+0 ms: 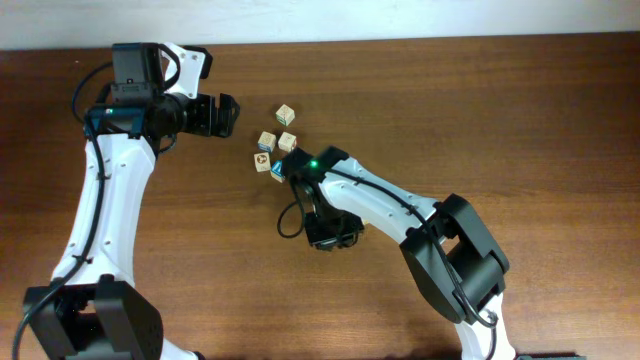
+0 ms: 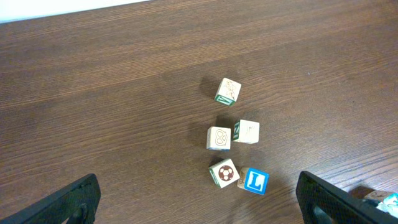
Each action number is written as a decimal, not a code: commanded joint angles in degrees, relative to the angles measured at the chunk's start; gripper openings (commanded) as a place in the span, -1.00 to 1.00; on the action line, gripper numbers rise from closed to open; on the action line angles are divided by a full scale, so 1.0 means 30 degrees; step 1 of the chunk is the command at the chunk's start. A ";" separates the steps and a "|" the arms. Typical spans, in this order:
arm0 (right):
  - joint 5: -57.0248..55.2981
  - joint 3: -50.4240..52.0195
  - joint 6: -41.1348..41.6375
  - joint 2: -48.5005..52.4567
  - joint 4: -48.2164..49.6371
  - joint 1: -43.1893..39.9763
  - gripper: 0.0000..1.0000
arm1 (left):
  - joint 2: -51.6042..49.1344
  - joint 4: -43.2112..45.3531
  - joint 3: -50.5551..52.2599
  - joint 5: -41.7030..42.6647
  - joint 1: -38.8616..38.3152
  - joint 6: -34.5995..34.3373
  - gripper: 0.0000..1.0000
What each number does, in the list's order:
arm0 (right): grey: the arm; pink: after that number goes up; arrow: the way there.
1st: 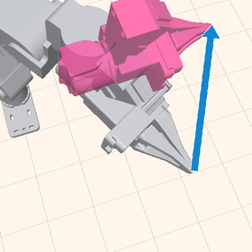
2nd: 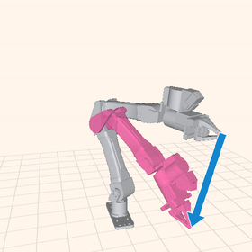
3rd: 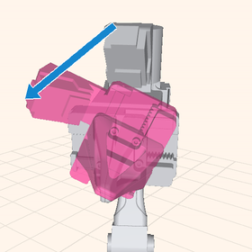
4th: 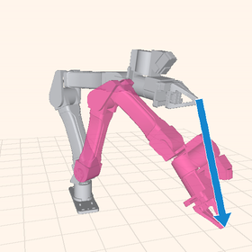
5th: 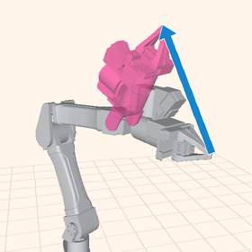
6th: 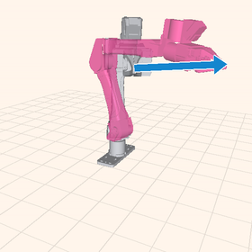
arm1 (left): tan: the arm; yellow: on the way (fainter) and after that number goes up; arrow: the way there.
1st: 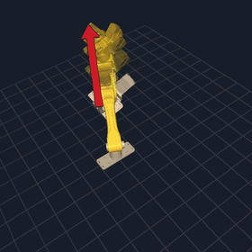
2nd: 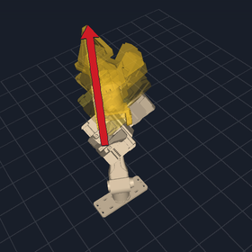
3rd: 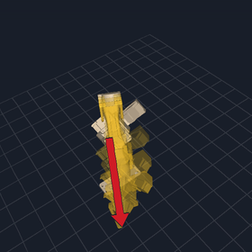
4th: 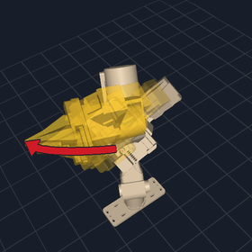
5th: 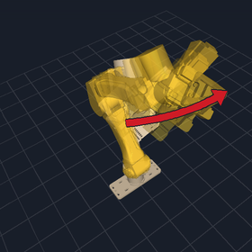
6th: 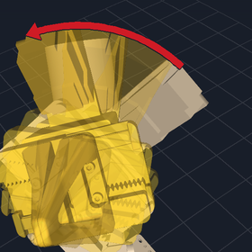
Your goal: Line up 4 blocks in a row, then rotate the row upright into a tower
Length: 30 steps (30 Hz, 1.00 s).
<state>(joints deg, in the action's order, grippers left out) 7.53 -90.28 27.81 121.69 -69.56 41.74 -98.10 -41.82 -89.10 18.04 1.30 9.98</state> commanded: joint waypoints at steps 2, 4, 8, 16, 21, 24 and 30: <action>0.0255 -0.0991 -0.0197 0.0168 0.0364 0.0066 -0.68 | -0.0124 0.0036 -0.0350 0.0131 -0.0015 -0.0022 0.98; -0.0211 -0.0962 -0.0182 0.0168 0.0437 0.0066 -0.68 | -0.0124 0.0044 -0.0350 0.0131 -0.0015 -0.0022 0.98; -0.0313 -0.0889 -0.0109 0.0182 0.1756 0.0066 -0.68 | -0.0124 0.0036 -0.0350 0.0131 -0.0015 -0.0022 0.98; -0.0845 -0.2229 -0.0947 -0.0015 0.1603 0.0051 -0.71 | -0.0124 0.0044 -0.0350 0.0131 -0.0015 -0.0022 0.98; -0.0707 -0.2820 -0.1661 0.0408 0.3373 0.0124 -0.81 | -0.0124 0.0036 -0.0350 0.0131 -0.0015 -0.0029 0.98; -0.0648 -0.2419 -0.1122 0.1071 0.4029 0.0211 -0.81 | -0.0124 0.0044 -0.0350 0.0131 -0.0015 -0.0022 0.98; -0.1982 -0.2404 0.0117 0.2084 0.3402 0.0131 -0.81 | -0.0124 0.0036 -0.0350 0.0131 -0.0015 -0.0029 0.98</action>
<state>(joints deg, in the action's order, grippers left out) 4.80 -97.91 25.45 127.17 -58.37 41.78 -98.10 -41.82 -89.10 18.04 1.28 9.98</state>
